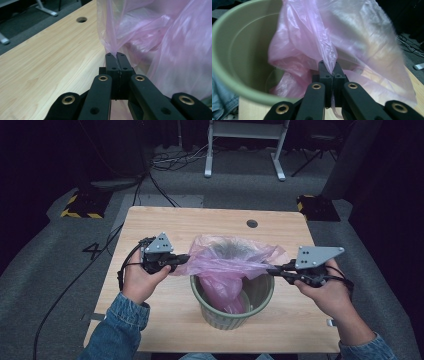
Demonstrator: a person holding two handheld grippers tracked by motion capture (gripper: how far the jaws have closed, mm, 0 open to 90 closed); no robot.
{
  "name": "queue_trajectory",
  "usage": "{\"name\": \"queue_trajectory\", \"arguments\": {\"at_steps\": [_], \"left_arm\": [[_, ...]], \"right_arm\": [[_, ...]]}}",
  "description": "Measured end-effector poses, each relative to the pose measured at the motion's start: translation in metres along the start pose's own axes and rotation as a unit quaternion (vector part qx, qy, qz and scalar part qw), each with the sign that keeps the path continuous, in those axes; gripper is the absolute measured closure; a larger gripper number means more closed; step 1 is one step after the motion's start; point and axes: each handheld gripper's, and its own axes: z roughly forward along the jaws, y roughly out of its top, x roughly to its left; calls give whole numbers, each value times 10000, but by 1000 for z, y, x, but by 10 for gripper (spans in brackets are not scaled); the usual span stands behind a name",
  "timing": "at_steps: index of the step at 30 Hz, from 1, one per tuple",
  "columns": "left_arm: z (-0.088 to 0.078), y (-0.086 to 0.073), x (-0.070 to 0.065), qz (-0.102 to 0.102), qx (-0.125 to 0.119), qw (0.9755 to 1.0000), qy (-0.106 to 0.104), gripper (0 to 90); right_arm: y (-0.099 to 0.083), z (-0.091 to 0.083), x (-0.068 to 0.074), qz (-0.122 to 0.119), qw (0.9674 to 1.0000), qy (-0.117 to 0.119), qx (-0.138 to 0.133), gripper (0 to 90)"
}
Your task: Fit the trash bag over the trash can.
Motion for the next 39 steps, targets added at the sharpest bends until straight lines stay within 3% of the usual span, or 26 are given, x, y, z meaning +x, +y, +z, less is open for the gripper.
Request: {"name": "queue_trajectory", "arguments": {"at_steps": [2, 6, 8, 14, 18, 23, 26, 27, 29, 30, 31, 32, 33, 34, 35, 36, 37, 39], "left_arm": [[-3, 0, 1, -5, 112, 9997, 233, 900], [-7, -3, 7, -61, 161, 9988, 453, 900], [-6, -8, 11, -119, 295, 9976, 610, 900], [0, -18, 16, -247, 527, 9966, 590, 900], [8, -23, 15, -249, 636, 9965, 486, 900], [5, -26, 11, -268, 524, 9975, 390, 900], [-3, -26, 10, -291, 325, 9982, 414, 900], [-9, -25, 9, -323, 180, 9985, 404, 900], [-14, -23, 8, -281, 77, 9988, 403, 896], [-14, -23, 8, -281, 77, 9988, 403, 894], [-17, -20, 5, -245, 24, 9986, 459, 891], [-17, -20, 5, -245, 24, 9986, 459, 891], [-19, -18, 4, -194, -16, 9987, 478, 891], [-19, -18, 4, -194, -16, 9987, 478, 886], [-21, -16, 4, -194, -96, 9986, 488, 880], [-21, -16, 4, -194, -96, 9986, 488, 876], [-21, -14, 3, -199, -142, 9983, 521, 870], [-21, -11, 3, -192, -167, 9982, 538, 856]], "right_arm": [[-3, -7, 3, -15, 10000, -2, -23, 900], [-13, -17, 8, -1, 10000, 39, 11, 900], [-25, -24, 13, 61, 9999, 95, 2, 900], [-48, -28, 21, 179, 9994, 287, 107, 900], [-66, -19, 30, 225, 9975, 617, 249, 900], [-72, -11, 40, 205, 9946, 954, 357, 900], [-70, -13, 40, 227, 9944, 959, 371, 887], [-66, -19, 39, 307, 9959, 837, 141, 716], [-59, -28, 40, 413, 9970, 641, -106, 597], [-59, -28, 40, 413, 9970, 641, -106, 597], [-51, -39, 42, 453, 9968, 551, -355, 549], [-51, -39, 42, 453, 9968, 551, -355, 549], [-42, -51, 44, 419, 9968, 411, -540, 518], [-42, -51, 44, 419, 9968, 411, -540, 518], [-34, -61, 44, 414, 9963, 201, -728, 498], [-34, -61, 44, 414, 9963, 201, -728, 498], [-27, -70, 41, 456, 9947, -108, -911, 478], [-22, -74, 34, 536, 9924, -461, -1003, 446]]}}
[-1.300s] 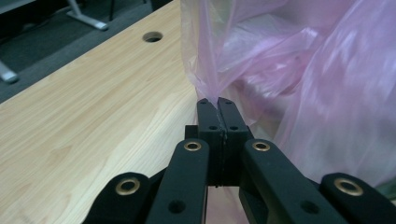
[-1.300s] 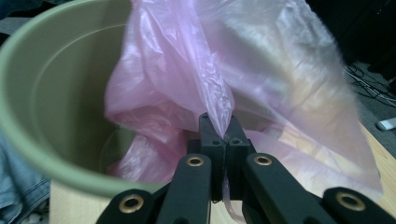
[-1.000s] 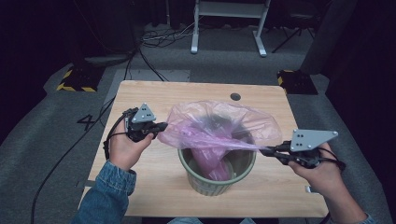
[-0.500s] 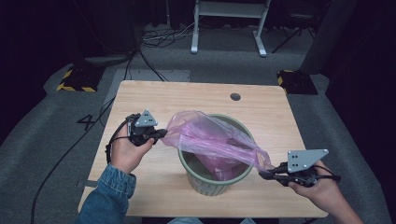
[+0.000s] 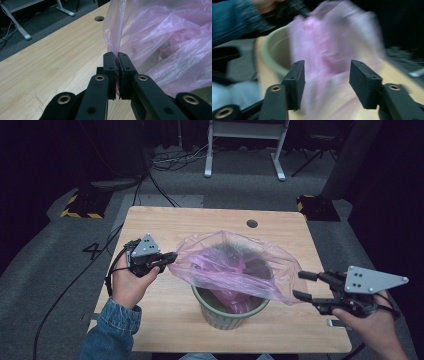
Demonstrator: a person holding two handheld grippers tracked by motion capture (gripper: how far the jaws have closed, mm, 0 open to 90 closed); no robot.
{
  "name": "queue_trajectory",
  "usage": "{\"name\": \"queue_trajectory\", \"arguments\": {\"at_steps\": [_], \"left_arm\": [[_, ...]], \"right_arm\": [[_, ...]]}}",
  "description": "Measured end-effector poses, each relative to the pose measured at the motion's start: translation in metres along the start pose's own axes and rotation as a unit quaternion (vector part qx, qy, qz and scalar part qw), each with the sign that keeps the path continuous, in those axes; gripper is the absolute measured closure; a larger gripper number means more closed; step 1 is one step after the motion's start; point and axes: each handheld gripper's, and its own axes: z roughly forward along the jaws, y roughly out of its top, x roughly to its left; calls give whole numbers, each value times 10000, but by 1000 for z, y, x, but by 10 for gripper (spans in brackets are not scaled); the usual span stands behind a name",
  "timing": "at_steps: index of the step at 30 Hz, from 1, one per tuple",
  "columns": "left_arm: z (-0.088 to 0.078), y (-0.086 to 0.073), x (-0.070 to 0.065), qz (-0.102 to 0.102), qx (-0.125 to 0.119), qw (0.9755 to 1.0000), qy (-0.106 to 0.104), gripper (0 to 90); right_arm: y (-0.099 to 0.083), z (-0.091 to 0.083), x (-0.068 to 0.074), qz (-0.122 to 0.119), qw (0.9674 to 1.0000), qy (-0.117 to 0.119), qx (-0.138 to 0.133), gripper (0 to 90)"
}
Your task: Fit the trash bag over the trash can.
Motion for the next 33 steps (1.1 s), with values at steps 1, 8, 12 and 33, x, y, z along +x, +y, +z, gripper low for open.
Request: {"name": "queue_trajectory", "arguments": {"at_steps": [1, 8, 12, 33], "left_arm": [[0, 0, 0, 0, 0, 10000, 0, 851], [5, 9, -1, 51, -114, 9999, 15, 812], [9, 11, -1, 122, -114, 9999, 40, 858], [36, -32, 10, 24, 741, 9972, 119, 900]], "right_arm": [[0, 0, 0, 0, 10000, 0, 0, 446], [2, 31, -37, 449, 9972, -495, 326, 319], [4, 50, -45, 568, 9971, -116, 502, 780], [-58, 117, -70, 1220, 9764, 16, 1780, 900]]}}
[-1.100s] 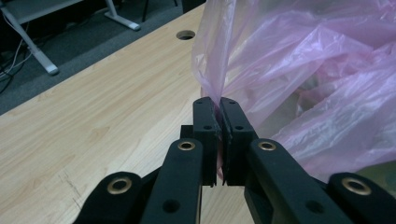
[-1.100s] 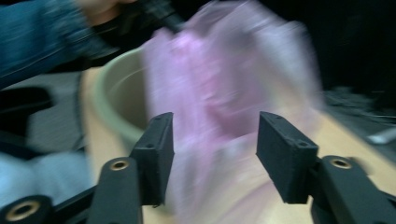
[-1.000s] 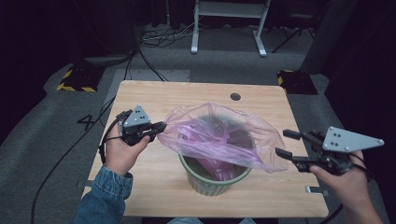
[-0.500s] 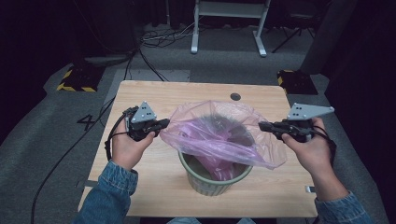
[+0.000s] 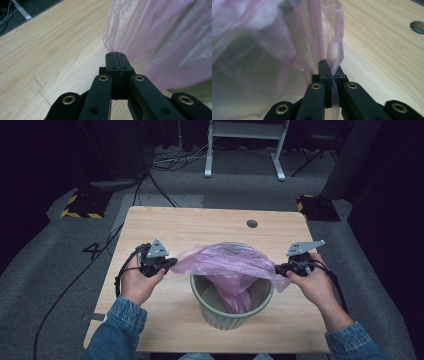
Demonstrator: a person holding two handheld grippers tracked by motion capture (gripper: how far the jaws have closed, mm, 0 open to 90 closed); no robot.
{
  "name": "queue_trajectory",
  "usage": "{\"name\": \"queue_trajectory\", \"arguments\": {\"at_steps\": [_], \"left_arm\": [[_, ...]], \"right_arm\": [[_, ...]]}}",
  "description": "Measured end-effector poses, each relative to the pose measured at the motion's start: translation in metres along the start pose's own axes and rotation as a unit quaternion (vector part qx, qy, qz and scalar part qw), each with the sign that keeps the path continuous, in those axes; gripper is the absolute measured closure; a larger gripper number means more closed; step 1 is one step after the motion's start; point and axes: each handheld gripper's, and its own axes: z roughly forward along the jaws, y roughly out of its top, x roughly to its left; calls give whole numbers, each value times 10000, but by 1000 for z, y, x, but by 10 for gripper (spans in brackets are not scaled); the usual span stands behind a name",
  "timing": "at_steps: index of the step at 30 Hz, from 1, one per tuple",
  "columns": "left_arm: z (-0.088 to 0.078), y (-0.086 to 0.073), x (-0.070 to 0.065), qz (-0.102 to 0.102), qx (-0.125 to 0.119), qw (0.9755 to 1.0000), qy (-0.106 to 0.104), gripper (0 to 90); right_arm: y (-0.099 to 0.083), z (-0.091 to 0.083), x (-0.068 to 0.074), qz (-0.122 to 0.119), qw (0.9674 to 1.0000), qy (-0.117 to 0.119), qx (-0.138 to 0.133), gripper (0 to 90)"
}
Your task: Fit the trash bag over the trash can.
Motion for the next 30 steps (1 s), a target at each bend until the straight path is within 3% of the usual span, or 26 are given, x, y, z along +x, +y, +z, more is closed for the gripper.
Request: {"name": "queue_trajectory", "arguments": {"at_steps": [1, 2, 3, 4, 5, 6, 8, 9, 10, 12, 13, 15, 18, 19, 20, 21, 23, 24, 25, 27, 28, 30], "left_arm": [[-3, -5, -1, -23, -84, 9999, -93, 900], [-3, -5, -1, -23, -84, 9999, -93, 900], [-8, -8, -3, -69, -253, 9996, -43, 889], [-8, -8, -3, -69, -253, 9996, -43, 762], [-16, -7, -5, -88, -485, 9985, 253, 615], [-22, -7, -7, -106, -575, 9978, 318, 512], [-28, -6, -8, -94, -647, 9971, 376, 434], [-39, -4, -11, -56, -800, 9957, 456, 402], [-39, -4, -11, -56, -800, 9957, 456, 382], [-48, -2, -14, 54, -898, 9950, 428, 363], [-53, 0, -18, 181, -901, 9950, 392, 355], [-56, -1, -24, 313, -899, 9950, 304, 340], [-56, -2, -31, 436, -844, 9952, 216, 308], [-54, -3, -36, 613, -804, 9948, 142, 294], [-54, -3, -36, 613, -804, 9948, 142, 285], [-52, -3, -37, 753, -768, 9942, 83, 284], [-47, -2, -37, 821, -702, 9941, 91, 274], [-47, -2, -37, 821, -702, 9941, 91, 274], [-40, 1, -36, 845, -666, 9941, 95, 279], [-38, 3, -34, 826, -687, 9942, 91, 298], [-33, 5, -32, 851, -726, 9937, 49, 406], [-30, 6, -31, 843, -729, 9938, 5, 543]], "right_arm": [[-7, -3, 2, 10, 10000, 35, -22, 900], [-7, -3, 2, 10, 10000, 35, -22, 900], [-14, -4, 3, -11, 9999, 103, -103, 887], [-14, -4, 3, -11, 9999, 103, -103, 887], [-17, -8, 6, -162, 9996, -140, -170, 650], [-18, -12, 7, -203, 9988, -335, -299, 562], [-19, -17, 7, -206, 9979, -440, -427, 530], [-19, -29, 8, -230, 9958, -604, -646, 477], [-19, -36, 9, -238, 9944, -706, -751, 454], [-19, -43, 10, -252, 9928, -801, -856, 443], [-18, -57, 13, -247, 9899, -915, -1056, 441], [-17, -71, 17, -223, 9875, -989, -1203, 426], [-18, -83, 20, -153, 9867, -1026, -1252, 409], [-19, -93, 23, -61, 9864, -1025, -1285, 372], [-19, -97, 26, -111, 9865, -983, -1304, 363], [-19, -99, 29, -211, 9871, -880, -1319, 351], [-17, -99, 39, -409, 9888, -555, -1321, 320], [-17, -99, 39, -409, 9888, -555, -1321, 320], [-13, -94, 50, -629, 9897, -250, -1259, 321], [-12, -91, 54, -717, 9899, -182, -1212, 322], [-9, -84, 59, -952, 9891, -100, -1122, 384], [-8, -81, 61, -1055, 9886, -13, -1075, 406]]}}
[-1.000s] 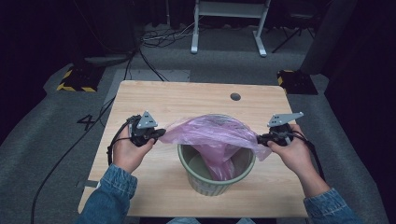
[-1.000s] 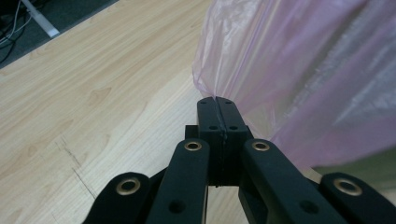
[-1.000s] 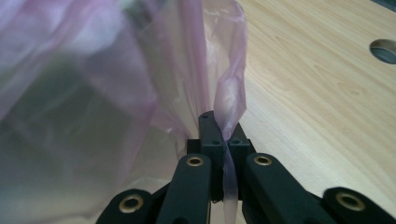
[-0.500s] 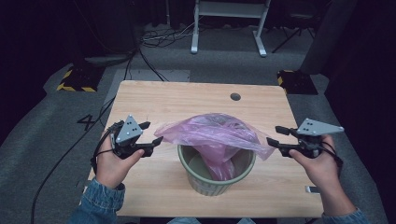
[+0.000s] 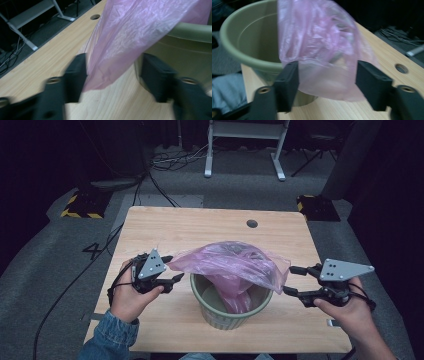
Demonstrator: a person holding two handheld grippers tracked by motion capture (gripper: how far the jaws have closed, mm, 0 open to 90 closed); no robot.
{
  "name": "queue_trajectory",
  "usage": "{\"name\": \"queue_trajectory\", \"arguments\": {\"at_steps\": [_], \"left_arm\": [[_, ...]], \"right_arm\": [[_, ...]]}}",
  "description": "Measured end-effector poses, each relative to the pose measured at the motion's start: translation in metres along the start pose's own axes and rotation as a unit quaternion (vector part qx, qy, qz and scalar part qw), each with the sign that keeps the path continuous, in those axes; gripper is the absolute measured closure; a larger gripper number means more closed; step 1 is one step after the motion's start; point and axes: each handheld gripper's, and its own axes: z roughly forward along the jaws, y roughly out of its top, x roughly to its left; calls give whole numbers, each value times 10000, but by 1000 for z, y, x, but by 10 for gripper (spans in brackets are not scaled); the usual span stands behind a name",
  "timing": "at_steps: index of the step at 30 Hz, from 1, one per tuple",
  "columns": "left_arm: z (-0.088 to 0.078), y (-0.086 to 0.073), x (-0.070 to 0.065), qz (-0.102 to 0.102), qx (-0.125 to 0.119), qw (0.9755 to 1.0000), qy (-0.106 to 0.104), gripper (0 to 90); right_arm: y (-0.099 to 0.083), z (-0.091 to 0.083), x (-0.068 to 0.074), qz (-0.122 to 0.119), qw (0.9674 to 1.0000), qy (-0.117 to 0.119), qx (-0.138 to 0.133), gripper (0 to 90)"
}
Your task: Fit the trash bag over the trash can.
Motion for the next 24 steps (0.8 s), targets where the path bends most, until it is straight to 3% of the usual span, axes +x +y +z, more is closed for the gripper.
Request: {"name": "queue_trajectory", "arguments": {"at_steps": [1, 2, 3, 4, 5, 9, 10, 11, 12, 13, 14, 15, 18, 19, 20, 21, 22, 23, 24], "left_arm": [[2, 0, 1, -8, 15, 10000, -21, 543], [3, 0, 1, 16, 55, 10000, -60, 626], [4, 0, 0, 12, 63, 9999, -148, 792], [4, 0, 0, 12, 63, 9999, -148, 841], [2, 0, -3, 31, 50, 9998, -208, 886], [-2, 1, -12, 131, -26, 9996, -261, 900], [-3, 1, -14, 172, -29, 9994, -284, 900], [-4, 1, -17, 193, -48, 9993, -322, 900], [-4, 1, -17, 193, -48, 9993, -322, 900], [-4, -2, -23, 221, -62, 9988, -429, 900], [-4, -2, -23, 221, -62, 9988, -429, 900], [-5, -6, -29, 263, -114, 9982, -531, 900], [-6, -12, -35, 272, -161, 9976, -619, 900], [-6, -15, -38, 267, -164, 9973, -667, 900], [-6, -20, -40, 286, -139, 9968, -727, 900], [0, -29, -44, 247, 2, 9957, -892, 900], [0, -29, -44, 247, 2, 9957, -892, 900], [3, -36, -48, 142, -88, 9938, -1101, 900], [3, -36, -48, 142, -88, 9938, -1101, 900]], "right_arm": [[0, 3, 2, -57, 9999, 121, 30, 412], [0, 6, 5, -121, 9997, 217, 48, 413], [0, 9, 12, -302, 9990, 320, 122, 428], [0, 9, 12, -302, 9990, 320, 122, 428], [0, 12, 19, -488, 9978, 404, 191, 412], [-1, 15, 29, -752, 9957, 444, 302, 384], [-2, 15, 30, -782, 9953, 464, 329, 402], [-2, 15, 31, -795, 9951, 459, 369, 487], [-2, 15, 31, -795, 9951, 459, 369, 487], [-4, 13, 30, -868, 9945, 359, 458, 815], [-4, 13, 30, -868, 9945, 359, 458, 815], [-6, 12, 26, -699, 9961, 342, 418, 900], [-10, 13, 27, -645, 9960, 391, 483, 900], [-17, 16, 32, -583, 9944, 672, 562, 900], [-17, 16, 32, -583, 9944, 672, 562, 900], [-27, 22, 37, -534, 9918, 878, 757, 900], [-32, 27, 39, -484, 9911, 970, 770, 900], [-38, 31, 40, -400, 9905, 1060, 778, 900], [-38, 31, 40, -400, 9905, 1060, 778, 900]]}}
